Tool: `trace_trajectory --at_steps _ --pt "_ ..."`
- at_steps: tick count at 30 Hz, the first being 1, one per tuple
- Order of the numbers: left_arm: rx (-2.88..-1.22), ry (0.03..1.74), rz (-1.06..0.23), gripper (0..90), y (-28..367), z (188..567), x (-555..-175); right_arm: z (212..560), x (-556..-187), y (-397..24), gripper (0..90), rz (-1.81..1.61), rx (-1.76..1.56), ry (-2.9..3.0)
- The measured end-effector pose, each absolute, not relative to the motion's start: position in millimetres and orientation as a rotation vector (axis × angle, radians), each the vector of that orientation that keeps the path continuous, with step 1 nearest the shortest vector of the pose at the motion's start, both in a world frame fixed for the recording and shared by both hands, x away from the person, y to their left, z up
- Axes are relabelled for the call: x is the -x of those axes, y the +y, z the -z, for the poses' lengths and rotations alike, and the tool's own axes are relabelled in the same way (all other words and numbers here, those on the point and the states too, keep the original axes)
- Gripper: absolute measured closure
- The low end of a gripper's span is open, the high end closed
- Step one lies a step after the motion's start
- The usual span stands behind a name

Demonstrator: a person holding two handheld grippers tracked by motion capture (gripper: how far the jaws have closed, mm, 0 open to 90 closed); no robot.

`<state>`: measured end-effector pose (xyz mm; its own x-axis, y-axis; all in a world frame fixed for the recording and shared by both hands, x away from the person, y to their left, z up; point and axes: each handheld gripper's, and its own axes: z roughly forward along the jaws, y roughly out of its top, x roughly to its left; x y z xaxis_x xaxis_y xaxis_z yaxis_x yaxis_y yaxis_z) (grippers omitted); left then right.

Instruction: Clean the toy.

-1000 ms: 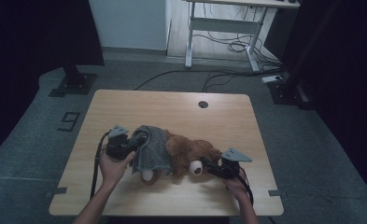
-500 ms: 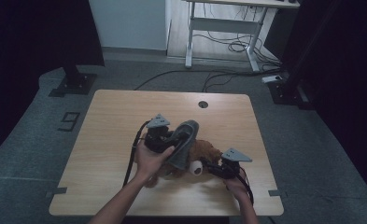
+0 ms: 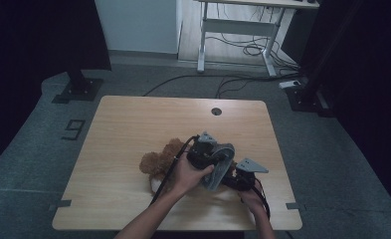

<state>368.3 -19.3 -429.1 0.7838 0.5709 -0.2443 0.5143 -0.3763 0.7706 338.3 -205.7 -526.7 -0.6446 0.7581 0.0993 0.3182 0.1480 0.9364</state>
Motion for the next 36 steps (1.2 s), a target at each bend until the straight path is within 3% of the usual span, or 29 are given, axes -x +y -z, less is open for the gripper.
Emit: trace_trajectory --at_steps 11,18,24,27,36 --pt "-2.03 0.87 -0.123 82.5 -1 432 -370 526 -337 -205 42.8 -1.49 -1.025 2.034" --pt "-1.96 0.917 -0.13 82.5 44 429 -370 526 -338 -206 42.8 -1.497 -1.026 2.033" --pt "-1.936 0.965 -0.22 82.3 85 423 -368 527 -338 -206 42.8 -1.499 -1.031 2.03" --pt "-1.942 1.022 -0.276 82.4 110 429 -369 527 -338 -207 42.8 -1.503 -1.032 2.031" --pt "-1.889 1.176 -0.252 82.1 181 461 -370 527 -339 -208 42.8 -1.513 -1.034 2.028"
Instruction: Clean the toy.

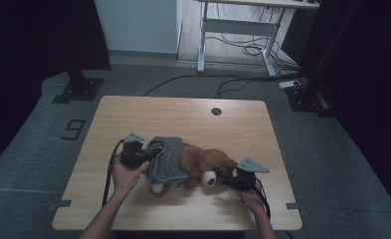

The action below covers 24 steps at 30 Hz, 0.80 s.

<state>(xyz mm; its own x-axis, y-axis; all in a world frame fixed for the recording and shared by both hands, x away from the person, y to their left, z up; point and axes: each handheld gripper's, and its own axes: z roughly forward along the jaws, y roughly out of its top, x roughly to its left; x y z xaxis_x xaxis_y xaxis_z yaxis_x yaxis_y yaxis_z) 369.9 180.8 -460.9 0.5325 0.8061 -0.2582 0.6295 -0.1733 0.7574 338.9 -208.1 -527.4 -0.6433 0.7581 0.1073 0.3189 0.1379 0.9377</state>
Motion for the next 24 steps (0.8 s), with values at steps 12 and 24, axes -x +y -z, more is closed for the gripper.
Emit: trace_trajectory --at_steps 12,24 --pt "-1.91 1.251 -0.378 82.0 218 458 -366 528 -339 -209 42.7 -1.519 -1.043 2.027" --pt "-1.847 1.139 -0.287 81.8 189 431 -371 527 -340 -204 43.4 -1.488 -1.049 2.003"
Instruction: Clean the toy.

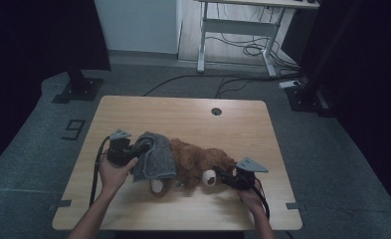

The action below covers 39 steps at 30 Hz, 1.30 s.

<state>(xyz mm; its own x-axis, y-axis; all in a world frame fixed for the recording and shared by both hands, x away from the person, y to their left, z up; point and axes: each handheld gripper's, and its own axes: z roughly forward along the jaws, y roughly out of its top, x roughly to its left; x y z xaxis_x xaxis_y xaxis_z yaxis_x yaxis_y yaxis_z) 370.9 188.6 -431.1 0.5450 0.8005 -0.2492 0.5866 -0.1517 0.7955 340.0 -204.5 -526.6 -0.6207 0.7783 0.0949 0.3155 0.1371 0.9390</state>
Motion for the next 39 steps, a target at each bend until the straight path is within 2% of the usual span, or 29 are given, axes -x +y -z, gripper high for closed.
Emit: trace_trajectory --at_steps 2,10,13,16,17,18,23,26,33,39 --pt "-1.855 1.098 -0.263 81.7 164 424 -379 526 -342 -199 45.2 -1.452 -1.04 1.971" --pt "-1.916 1.07 -0.208 81.4 117 436 -397 527 -350 -194 46.2 -1.432 -1.061 1.92" --pt "-1.918 1.076 -0.192 81.7 117 440 -397 525 -350 -197 43.8 -1.458 -1.07 1.947" --pt "-1.905 1.081 -0.138 82.2 122 447 -395 521 -346 -206 35.2 -1.526 -1.061 1.994" --pt "-1.895 1.082 -0.115 82.2 125 449 -394 521 -346 -206 35.2 -1.526 -1.061 1.994" --pt "-1.884 1.08 -0.087 82.3 129 453 -391 517 -343 -209 30.6 -1.544 -1.058 2.012" --pt "-1.879 1.07 -0.086 82.5 134 456 -384 503 -337 -217 23.4 -1.569 -1.07 2.015" --pt "-1.875 1.048 -0.094 82.6 136 460 -374 483 -341 -226 18.2 -1.584 -1.139 1.971" --pt "-1.848 1.024 -0.088 82.7 140 465 -358 462 -366 -221 15.5 -1.51 -1.181 2.043" --pt "-1.85 0.988 -0.104 82.8 143 468 -343 480 -370 -206 12.5 -1.434 -1.213 2.235"
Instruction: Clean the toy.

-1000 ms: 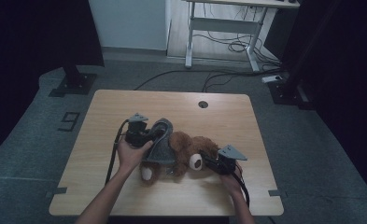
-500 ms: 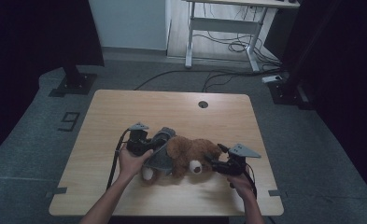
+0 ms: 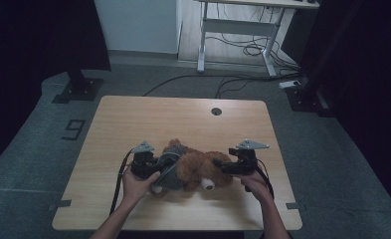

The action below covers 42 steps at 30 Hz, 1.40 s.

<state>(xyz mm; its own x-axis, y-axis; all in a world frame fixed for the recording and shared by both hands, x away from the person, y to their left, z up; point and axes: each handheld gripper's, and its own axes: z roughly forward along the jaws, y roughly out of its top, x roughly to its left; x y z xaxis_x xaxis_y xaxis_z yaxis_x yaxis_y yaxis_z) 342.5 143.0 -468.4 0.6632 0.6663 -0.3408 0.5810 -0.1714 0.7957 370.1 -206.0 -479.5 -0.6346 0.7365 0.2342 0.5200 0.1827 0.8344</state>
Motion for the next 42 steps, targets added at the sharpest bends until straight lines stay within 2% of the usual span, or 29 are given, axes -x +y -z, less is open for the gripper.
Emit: trace_trajectory --at_steps 8,11,19,20,21,22,23,24,25,26,28,29,36,42 --pt "-1.843 0.954 -0.088 82.7 151 476 -325 490 -341 -212 7.6 -1.456 -1.203 2.373" --pt "-1.816 0.959 -0.042 82.7 155 482 -321 494 -333 -210 6.7 -1.436 -1.189 2.377" --pt "-1.815 0.956 -0.057 82.7 159 488 -311 518 -334 -198 3.1 -1.376 -1.269 2.422" --pt "-1.809 0.959 -0.058 82.7 160 489 -311 520 -334 -196 4.4 -1.38 -1.269 2.421" --pt "-1.802 0.969 -0.064 82.8 160 490 -314 521 -334 -193 10.0 -1.377 -1.254 2.405" --pt "-1.802 0.969 -0.064 82.8 160 490 -314 521 -334 -193 10.0 -1.377 -1.254 2.405" --pt "-1.8 0.974 -0.067 82.8 160 490 -316 521 -334 -192 13.7 -1.372 -1.24 2.395" --pt "-1.798 0.98 -0.074 82.8 160 490 -318 520 -335 -189 21.6 -1.359 -1.223 2.374" --pt "-1.798 0.984 -0.083 82.8 159 490 -321 520 -335 -189 21.6 -1.359 -1.223 2.374" --pt "-1.796 0.989 -0.089 82.8 159 490 -323 520 -338 -187 27.1 -1.342 -1.227 2.339" --pt "-1.791 0.998 -0.096 82.7 158 489 -328 521 -340 -186 29.7 -1.339 -1.215 2.317" --pt "-1.782 1.006 -0.096 82.7 159 490 -330 523 -343 -183 34.2 -1.331 -1.19 2.278" --pt "-1.762 1.007 -0.095 82.1 162 485 -329 527 -343 -180 40.4 -1.349 -1.111 2.194" --pt "-1.744 0.947 -0.126 82.1 162 439 -330 531 -334 -187 40.7 -1.398 -1.072 2.161"
